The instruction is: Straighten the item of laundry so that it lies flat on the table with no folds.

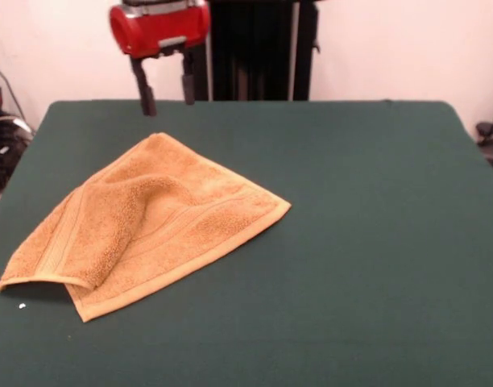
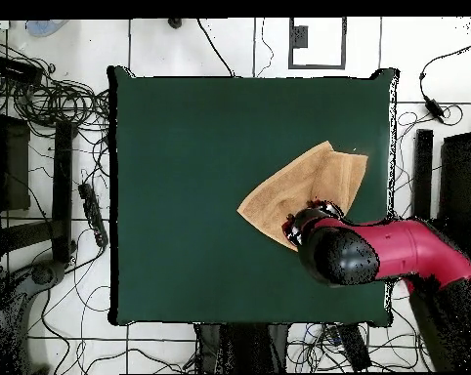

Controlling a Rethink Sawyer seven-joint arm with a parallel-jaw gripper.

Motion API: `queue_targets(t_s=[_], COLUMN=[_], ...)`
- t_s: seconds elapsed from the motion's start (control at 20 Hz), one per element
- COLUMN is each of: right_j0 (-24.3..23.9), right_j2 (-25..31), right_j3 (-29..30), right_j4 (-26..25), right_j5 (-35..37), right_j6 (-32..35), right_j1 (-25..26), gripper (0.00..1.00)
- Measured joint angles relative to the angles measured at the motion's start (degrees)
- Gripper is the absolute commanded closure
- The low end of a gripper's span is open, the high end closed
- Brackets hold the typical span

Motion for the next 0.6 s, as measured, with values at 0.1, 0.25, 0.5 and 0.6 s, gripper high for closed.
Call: queue_targets(t_s=[0.1, 0.25, 0.5, 0.6], right_j0=[1.24, 3.10, 5.88, 6.85], right_j2=[-1.66, -4.14, -8.82, -10.66], right_j3=[1.00, 2.50, 4.08, 4.32], right_j4=[0.02, 0.04, 0.01, 0.00], right_j5=[-1.63, -4.07, -8.75, -10.86], right_j6=[1.68, 4.19, 7.19, 7.68], right_j1=[-0.19, -0.47, -0.22, 0.02], gripper=[0.00, 0.00, 0.00, 0.00])
